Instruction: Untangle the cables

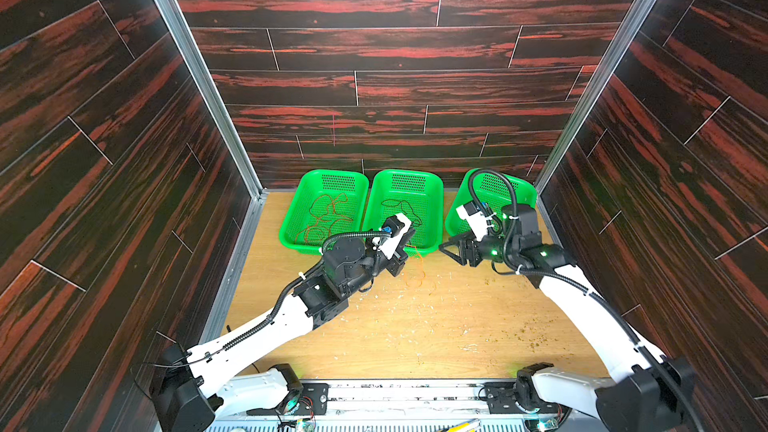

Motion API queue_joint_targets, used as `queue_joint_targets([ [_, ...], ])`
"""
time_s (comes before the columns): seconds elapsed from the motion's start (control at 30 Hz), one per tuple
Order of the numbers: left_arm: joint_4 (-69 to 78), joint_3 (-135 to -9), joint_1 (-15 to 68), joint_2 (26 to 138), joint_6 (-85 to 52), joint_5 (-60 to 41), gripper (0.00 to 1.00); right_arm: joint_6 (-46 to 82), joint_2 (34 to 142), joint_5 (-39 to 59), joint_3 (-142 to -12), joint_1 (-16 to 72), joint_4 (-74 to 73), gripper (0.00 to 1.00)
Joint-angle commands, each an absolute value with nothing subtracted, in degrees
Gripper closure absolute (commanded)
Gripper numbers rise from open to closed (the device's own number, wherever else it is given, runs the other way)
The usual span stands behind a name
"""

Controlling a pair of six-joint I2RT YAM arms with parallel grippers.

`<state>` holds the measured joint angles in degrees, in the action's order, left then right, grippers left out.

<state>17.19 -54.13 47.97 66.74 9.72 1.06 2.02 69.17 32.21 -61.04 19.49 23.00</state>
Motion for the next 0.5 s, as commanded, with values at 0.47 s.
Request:
queue_joint_targets([
  [0.47,20.73,-58.96,47.87,70.72,15.51,0.97,1.00,16.03,74.72,48.45,-51.09,20.31,16.40,0.47],
])
